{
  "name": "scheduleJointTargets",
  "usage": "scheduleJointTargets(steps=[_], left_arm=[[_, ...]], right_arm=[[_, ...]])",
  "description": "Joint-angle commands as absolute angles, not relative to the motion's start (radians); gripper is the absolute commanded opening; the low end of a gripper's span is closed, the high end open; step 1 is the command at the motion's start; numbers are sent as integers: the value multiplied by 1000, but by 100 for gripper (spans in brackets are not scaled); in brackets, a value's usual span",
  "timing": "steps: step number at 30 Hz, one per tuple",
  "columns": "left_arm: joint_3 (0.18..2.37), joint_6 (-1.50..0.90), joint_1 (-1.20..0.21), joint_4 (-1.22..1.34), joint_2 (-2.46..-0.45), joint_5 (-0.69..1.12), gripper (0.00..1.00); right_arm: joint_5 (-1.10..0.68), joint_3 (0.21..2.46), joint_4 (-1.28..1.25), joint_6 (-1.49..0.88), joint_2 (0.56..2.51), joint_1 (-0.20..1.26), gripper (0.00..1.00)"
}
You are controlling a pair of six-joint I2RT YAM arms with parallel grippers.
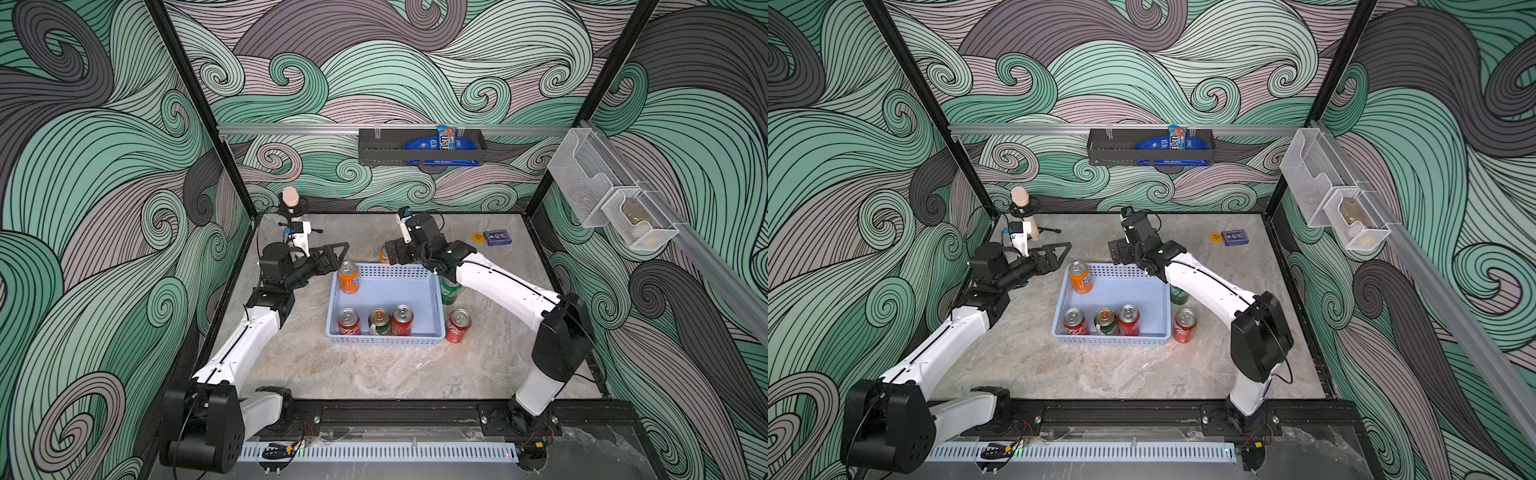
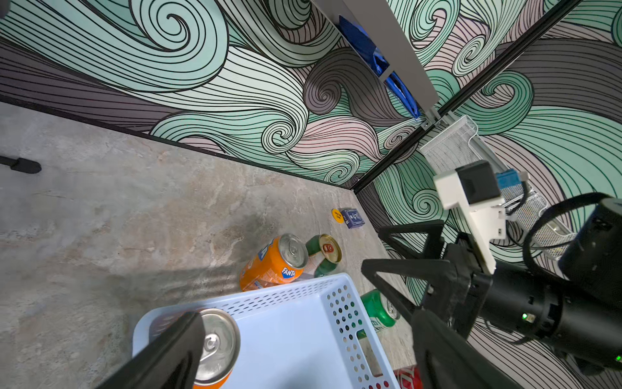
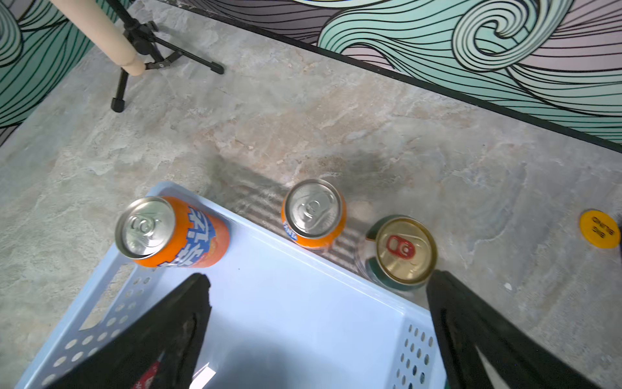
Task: Take out the drinks from the basket
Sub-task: Place the drink at the center of the board, then pick up the drink from the basket.
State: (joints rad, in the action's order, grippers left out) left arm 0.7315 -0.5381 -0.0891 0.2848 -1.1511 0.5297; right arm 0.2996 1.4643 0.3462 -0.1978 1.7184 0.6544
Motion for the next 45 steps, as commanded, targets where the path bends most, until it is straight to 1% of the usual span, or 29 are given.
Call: scheduleJointTargets(steps=[1, 9, 11, 15, 20, 24, 30, 37, 45], left_arm=[[725, -497, -83, 287, -1109, 473, 99], [730, -485, -85, 262, -1113, 448, 99], [732, -476, -87, 249, -1120, 447, 99], [731, -473, -87, 247, -1127, 430, 99], [718, -469, -93, 236, -1138, 415, 99], [720, -443, -95, 229, -1149, 427, 99], [766, -417, -95, 114, -1170, 384, 99], [732, -435, -94, 150, -1131, 325, 99], [740, -435, -90, 140, -1128, 313, 99]], right_arm=[[364, 1407, 355, -233, 1655, 628, 100], [155, 1257, 306, -248, 1515, 623, 100], [101, 1210, 280, -252, 1476, 628, 98], [83, 1135, 250, -254, 1407, 656, 94], [53, 1022, 175, -267, 1309, 713, 95], [37, 989, 172, -280, 1284, 752, 95], [66, 974, 136, -346, 1358, 795, 94], [71, 1079, 126, -349, 1520, 855, 92], [66, 1193, 127, -351, 1649, 886, 92]])
